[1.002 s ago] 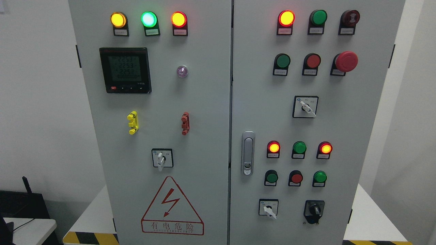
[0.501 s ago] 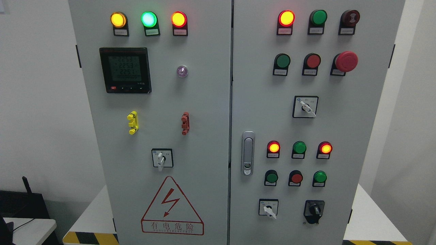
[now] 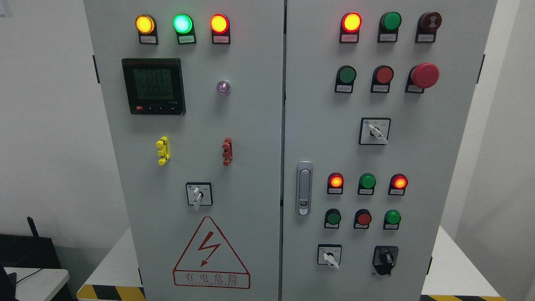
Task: Turn on light switch 1
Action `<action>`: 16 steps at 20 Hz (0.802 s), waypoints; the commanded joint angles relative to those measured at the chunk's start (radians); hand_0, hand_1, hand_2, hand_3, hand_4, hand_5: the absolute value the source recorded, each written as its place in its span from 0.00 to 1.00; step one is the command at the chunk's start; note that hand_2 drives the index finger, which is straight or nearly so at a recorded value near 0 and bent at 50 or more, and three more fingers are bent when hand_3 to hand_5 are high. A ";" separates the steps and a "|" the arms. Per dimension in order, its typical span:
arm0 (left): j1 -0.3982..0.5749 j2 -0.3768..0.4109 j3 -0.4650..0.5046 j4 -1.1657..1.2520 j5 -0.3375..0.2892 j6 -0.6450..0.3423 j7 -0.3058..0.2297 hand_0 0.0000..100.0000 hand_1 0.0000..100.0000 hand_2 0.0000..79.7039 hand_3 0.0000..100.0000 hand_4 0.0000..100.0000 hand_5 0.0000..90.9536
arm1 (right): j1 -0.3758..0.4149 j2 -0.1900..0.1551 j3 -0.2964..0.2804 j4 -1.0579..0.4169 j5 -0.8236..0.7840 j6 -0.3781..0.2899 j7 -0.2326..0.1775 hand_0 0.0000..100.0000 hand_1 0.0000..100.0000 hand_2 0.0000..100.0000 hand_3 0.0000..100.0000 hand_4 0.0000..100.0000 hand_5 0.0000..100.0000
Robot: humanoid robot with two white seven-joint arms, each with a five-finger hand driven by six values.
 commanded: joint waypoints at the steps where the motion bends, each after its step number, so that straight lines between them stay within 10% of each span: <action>1: -0.052 0.035 -0.266 -0.242 -0.045 0.038 0.070 0.32 0.38 0.39 0.56 0.67 0.51 | 0.000 0.000 0.020 0.000 -0.026 0.000 -0.001 0.12 0.39 0.00 0.00 0.00 0.00; 16: -0.184 0.016 -0.547 -0.264 -0.080 0.226 0.274 0.35 0.41 0.46 0.66 0.75 0.67 | 0.000 0.000 0.020 0.000 -0.026 0.000 -0.001 0.12 0.39 0.00 0.00 0.00 0.00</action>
